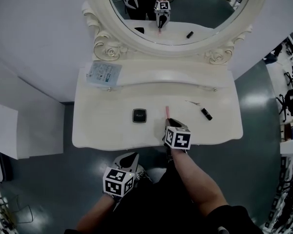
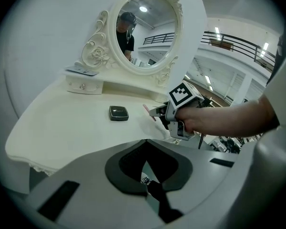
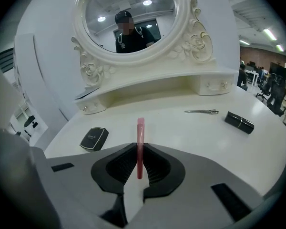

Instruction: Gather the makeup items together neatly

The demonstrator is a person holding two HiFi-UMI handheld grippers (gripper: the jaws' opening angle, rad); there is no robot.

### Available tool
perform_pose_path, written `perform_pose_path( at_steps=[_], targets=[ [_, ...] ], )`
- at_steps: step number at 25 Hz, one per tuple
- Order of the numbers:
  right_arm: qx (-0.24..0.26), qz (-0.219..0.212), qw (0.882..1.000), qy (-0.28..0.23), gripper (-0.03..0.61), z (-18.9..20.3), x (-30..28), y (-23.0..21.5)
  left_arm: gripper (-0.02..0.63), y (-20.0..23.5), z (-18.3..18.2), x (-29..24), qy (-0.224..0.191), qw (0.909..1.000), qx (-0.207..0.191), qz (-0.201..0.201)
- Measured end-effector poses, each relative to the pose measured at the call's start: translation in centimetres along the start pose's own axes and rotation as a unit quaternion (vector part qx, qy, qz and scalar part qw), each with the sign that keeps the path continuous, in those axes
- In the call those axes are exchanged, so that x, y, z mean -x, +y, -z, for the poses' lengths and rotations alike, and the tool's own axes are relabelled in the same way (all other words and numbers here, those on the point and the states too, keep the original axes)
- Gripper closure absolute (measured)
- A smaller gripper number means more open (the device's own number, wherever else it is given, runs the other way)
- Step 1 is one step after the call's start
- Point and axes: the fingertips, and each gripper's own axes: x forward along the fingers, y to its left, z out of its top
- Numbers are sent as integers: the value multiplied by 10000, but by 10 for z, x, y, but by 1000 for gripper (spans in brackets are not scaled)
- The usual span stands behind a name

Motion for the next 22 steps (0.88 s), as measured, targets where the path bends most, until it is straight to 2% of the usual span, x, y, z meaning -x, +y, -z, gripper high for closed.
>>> perform_pose_path(
  at_steps=[9,22],
  targets=[
    [-111,54,9998,181,515,0,-23,20,606,13,12,13,25,9997,185,-142],
    [71,158,9994,308,514,5,-28,23,606,15,17,17,29,9996,265,-131]
  ],
)
